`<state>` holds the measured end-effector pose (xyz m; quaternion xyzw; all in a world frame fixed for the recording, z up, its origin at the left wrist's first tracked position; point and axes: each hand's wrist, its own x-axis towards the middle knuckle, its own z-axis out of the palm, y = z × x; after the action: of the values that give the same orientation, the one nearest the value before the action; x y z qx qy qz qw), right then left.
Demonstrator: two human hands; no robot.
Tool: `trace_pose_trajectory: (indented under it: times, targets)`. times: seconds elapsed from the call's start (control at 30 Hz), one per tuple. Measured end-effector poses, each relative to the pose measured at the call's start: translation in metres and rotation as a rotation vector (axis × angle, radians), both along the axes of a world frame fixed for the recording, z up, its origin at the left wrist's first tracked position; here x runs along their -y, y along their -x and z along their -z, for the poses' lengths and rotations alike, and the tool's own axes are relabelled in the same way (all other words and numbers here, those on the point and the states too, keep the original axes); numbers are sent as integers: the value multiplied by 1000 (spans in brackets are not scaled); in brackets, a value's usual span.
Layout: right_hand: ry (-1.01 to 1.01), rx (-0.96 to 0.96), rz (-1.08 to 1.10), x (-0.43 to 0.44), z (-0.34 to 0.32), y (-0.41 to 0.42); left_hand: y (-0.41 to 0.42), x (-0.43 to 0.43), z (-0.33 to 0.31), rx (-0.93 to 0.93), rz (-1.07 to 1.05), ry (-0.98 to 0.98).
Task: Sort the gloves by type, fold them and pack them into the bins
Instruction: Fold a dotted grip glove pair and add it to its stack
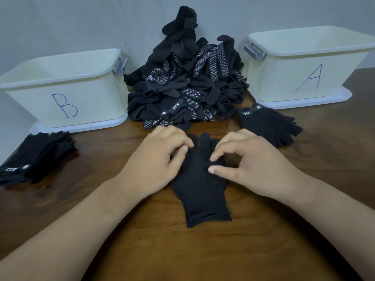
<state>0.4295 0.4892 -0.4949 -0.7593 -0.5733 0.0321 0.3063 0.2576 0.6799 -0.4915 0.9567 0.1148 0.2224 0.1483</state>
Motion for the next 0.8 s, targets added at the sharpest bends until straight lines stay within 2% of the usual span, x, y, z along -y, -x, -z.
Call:
trace_pose_trajectory:
  times: [0.1,0.27,0.33,0.5,0.63,0.8]
  targets:
    - [5,50,1,-4,-2,0,20,19,5,-197,-18,40]
    - [440,205,-134,-10,1,3,26,21,13,-451,-21,-59]
    - [527,233,-139,-10,0,2,26,21,12,-508,-25,-82]
    - [598,251,-173,-7,-6,-6,25,25,7,-563,-45,-36]
    - [586,216,-165,-5,-5,-9,29,24,8,-510,-23,0]
    - [326,63,-147,1,-11,-11,51,18,6,-84,-24,156]
